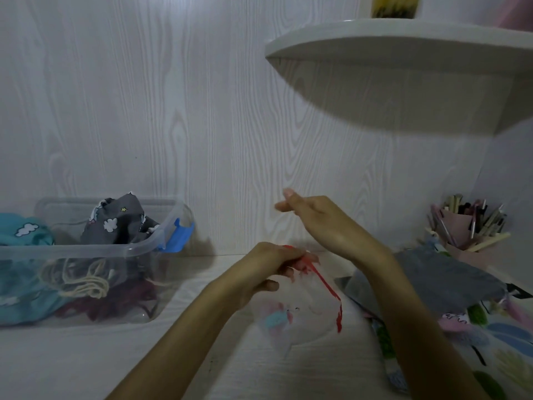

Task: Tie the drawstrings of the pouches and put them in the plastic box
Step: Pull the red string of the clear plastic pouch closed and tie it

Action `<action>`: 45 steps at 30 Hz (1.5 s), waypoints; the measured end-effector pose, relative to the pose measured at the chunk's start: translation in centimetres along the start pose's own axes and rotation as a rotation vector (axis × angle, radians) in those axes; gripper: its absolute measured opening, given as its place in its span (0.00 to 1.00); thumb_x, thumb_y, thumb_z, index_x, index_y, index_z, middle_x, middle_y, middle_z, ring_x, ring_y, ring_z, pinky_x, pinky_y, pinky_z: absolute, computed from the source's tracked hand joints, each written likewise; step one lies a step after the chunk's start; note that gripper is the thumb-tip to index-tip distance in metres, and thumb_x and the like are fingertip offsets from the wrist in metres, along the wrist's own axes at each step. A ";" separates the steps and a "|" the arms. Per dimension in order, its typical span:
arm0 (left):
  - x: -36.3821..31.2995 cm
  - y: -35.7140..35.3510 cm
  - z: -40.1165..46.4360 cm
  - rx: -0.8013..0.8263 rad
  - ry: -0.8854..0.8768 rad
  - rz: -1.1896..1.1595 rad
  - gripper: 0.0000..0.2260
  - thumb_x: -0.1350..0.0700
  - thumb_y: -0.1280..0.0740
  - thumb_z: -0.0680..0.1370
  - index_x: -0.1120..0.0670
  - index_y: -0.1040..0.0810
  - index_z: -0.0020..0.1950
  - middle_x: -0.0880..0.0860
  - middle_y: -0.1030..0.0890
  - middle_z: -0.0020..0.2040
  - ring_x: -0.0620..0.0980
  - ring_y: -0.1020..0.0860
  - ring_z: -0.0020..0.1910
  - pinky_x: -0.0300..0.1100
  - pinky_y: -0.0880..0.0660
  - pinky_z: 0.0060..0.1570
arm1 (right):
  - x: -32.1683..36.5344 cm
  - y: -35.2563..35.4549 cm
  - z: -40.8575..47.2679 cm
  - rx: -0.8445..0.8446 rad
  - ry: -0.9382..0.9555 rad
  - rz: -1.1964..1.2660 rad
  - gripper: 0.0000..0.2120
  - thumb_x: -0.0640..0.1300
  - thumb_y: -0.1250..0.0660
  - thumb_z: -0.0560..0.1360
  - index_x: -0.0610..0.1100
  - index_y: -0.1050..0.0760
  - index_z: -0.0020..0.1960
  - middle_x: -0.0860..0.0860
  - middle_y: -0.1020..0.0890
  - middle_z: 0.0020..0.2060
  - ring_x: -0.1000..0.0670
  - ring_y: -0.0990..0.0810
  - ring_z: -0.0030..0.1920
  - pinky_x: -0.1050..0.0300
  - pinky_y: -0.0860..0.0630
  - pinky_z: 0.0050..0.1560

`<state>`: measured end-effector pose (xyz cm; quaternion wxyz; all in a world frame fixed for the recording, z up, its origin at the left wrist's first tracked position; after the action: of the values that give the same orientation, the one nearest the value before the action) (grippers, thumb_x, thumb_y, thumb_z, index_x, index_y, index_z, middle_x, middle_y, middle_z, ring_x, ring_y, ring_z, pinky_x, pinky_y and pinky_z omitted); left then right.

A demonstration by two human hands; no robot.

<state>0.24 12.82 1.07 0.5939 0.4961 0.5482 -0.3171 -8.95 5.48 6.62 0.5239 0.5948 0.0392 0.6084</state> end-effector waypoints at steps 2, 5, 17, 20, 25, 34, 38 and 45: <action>0.4 0.9 0.5 0.014 0.071 -0.240 0.12 0.52 0.37 0.78 0.53 0.15 0.45 0.45 0.23 0.32 0.41 0.30 0.32 0.32 0.41 0.24 | -1.3 0.6 0.3 -0.036 -0.061 -0.043 0.20 0.55 0.49 0.81 0.47 0.27 0.64 0.51 0.23 0.62 0.52 0.24 0.58 0.62 0.34 0.55; 0.4 1.8 0.6 0.038 0.070 -0.362 0.10 0.53 0.37 0.78 0.56 0.17 0.49 0.46 0.23 0.34 0.40 0.29 0.30 0.31 0.43 0.22 | -2.5 1.6 -0.3 0.263 -0.168 -0.150 0.19 0.50 0.38 0.78 0.48 0.33 0.68 0.52 0.24 0.61 0.54 0.20 0.45 0.65 0.28 0.42; -1.1 3.4 0.0 -0.093 -0.213 -0.204 0.12 0.46 0.38 0.78 0.46 0.17 0.53 0.46 0.18 0.46 0.39 0.24 0.43 0.31 0.35 0.30 | -1.8 0.6 -0.4 0.174 -0.187 0.005 0.09 0.44 0.33 0.75 0.44 0.23 0.55 0.47 0.18 0.47 0.48 0.16 0.41 0.46 0.20 0.48; -1.1 4.3 0.0 -0.071 -0.189 -0.209 0.12 0.47 0.38 0.78 0.47 0.17 0.54 0.45 0.19 0.45 0.38 0.24 0.40 0.32 0.37 0.30 | -1.7 0.8 -0.3 0.057 -0.122 -0.005 0.06 0.46 0.30 0.74 0.45 0.19 0.49 0.48 0.16 0.42 0.49 0.16 0.40 0.53 0.19 0.40; -0.7 4.8 0.1 -0.042 -0.105 -0.330 0.08 0.51 0.33 0.75 0.52 0.17 0.48 0.46 0.16 0.41 0.37 0.22 0.35 0.30 0.35 0.27 | -0.5 1.9 -0.6 0.004 -0.078 0.287 0.05 0.43 0.35 0.77 0.42 0.23 0.48 0.50 0.15 0.35 0.54 0.17 0.34 0.66 0.23 0.33; -1.1 4.8 -0.5 -0.110 -0.125 -0.366 0.11 0.55 0.25 0.62 0.51 0.15 0.44 0.48 0.15 0.45 0.39 0.19 0.40 0.31 0.34 0.30 | 0.2 3.8 -2.3 0.229 -0.044 -0.032 0.08 0.50 0.32 0.73 0.49 0.16 0.44 0.53 0.16 0.33 0.60 0.27 0.27 0.72 0.32 0.29; -1.2 4.5 -0.7 -0.098 -0.151 -0.229 0.08 0.57 0.26 0.69 0.49 0.16 0.46 0.46 0.15 0.46 0.40 0.20 0.46 0.34 0.33 0.39 | -1.0 3.0 -1.0 0.018 0.026 -0.069 0.07 0.50 0.36 0.76 0.57 0.20 0.49 0.58 0.18 0.43 0.60 0.21 0.39 0.68 0.28 0.42; -1.5 4.4 -1.0 -0.124 -0.224 -0.146 0.08 0.56 0.28 0.70 0.45 0.15 0.46 0.47 0.14 0.45 0.44 0.20 0.46 0.37 0.30 0.44 | -1.6 0.5 0.0 0.035 0.115 -0.001 0.11 0.44 0.33 0.75 0.53 0.20 0.57 0.54 0.17 0.45 0.51 0.18 0.42 0.55 0.20 0.50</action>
<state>3.69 14.90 3.64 0.6563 0.3788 0.5317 -0.3783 -9.63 4.21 5.87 0.5107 0.5679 0.0801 0.6405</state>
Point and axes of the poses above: each hand's wrist, its own z-axis towards the middle knuckle, its own y-axis out of the back of the hand, x = y × z, the point moved 1 cm from there along z, towards the middle knuckle
